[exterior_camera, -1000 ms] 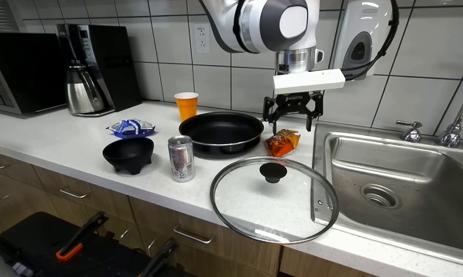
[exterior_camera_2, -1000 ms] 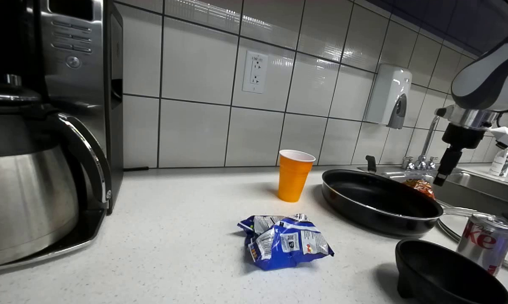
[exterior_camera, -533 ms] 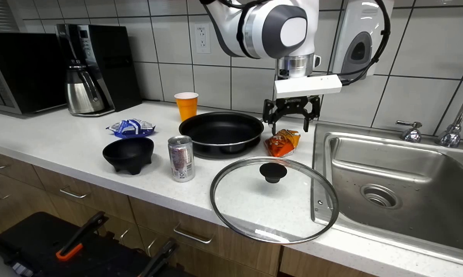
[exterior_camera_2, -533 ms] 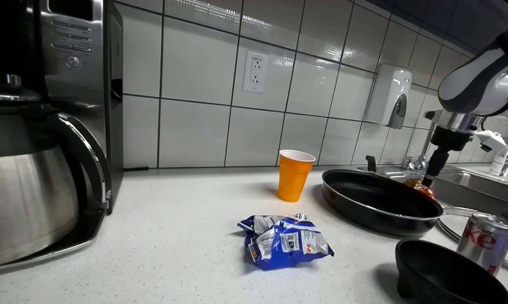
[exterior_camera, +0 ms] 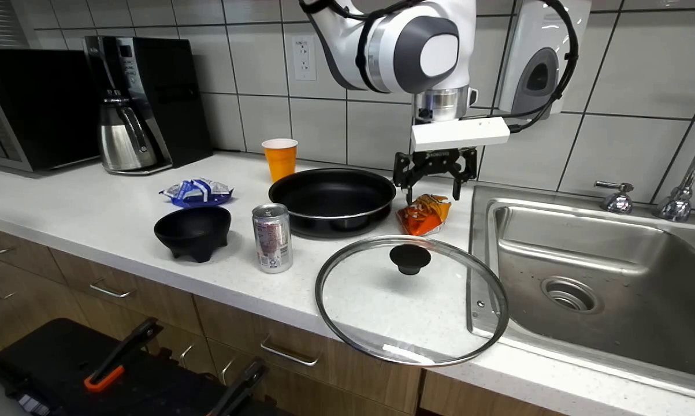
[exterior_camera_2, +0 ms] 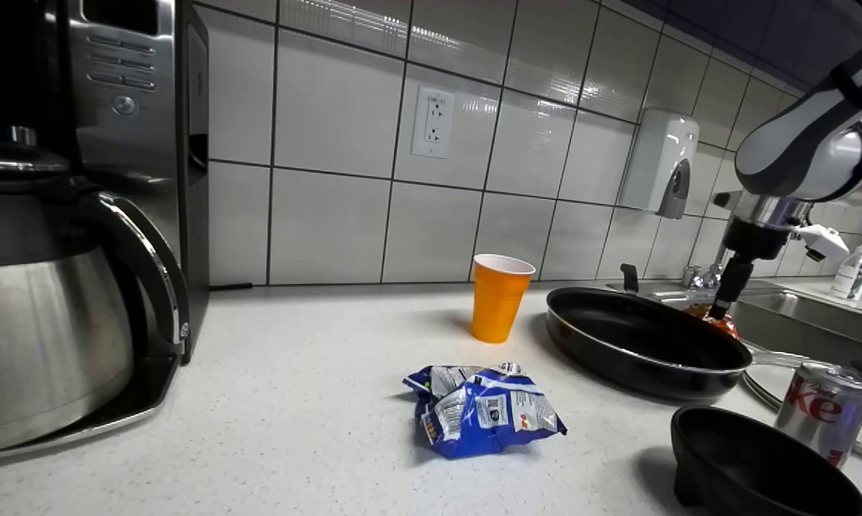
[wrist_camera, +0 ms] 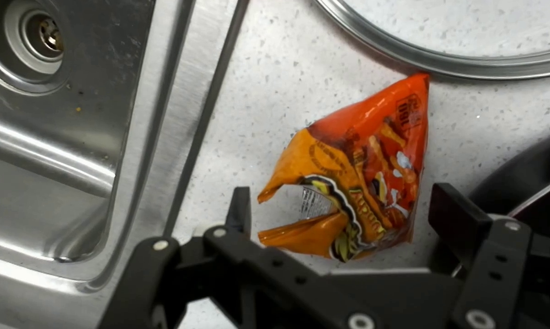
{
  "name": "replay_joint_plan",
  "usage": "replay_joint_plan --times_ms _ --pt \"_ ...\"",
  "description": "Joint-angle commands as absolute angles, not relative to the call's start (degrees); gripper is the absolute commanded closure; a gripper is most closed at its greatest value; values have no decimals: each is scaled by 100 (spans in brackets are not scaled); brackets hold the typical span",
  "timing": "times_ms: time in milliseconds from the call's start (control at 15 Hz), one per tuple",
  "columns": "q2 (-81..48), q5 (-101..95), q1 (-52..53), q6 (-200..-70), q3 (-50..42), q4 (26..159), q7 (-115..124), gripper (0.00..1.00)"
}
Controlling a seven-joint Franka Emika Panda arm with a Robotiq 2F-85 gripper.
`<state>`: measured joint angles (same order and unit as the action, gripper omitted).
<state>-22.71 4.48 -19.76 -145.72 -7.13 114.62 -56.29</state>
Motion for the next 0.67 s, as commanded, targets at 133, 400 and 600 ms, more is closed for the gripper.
replay_joint_plan --times_ms 133,400,600 --pt "-2351 476 -2128 -14483 -574 11293 -5862 42" --pt "-2363 467 -2121 -14481 -582 11289 -5861 73" --pt "-2359 467 -2123 -14478 -587 11290 -5856 95"
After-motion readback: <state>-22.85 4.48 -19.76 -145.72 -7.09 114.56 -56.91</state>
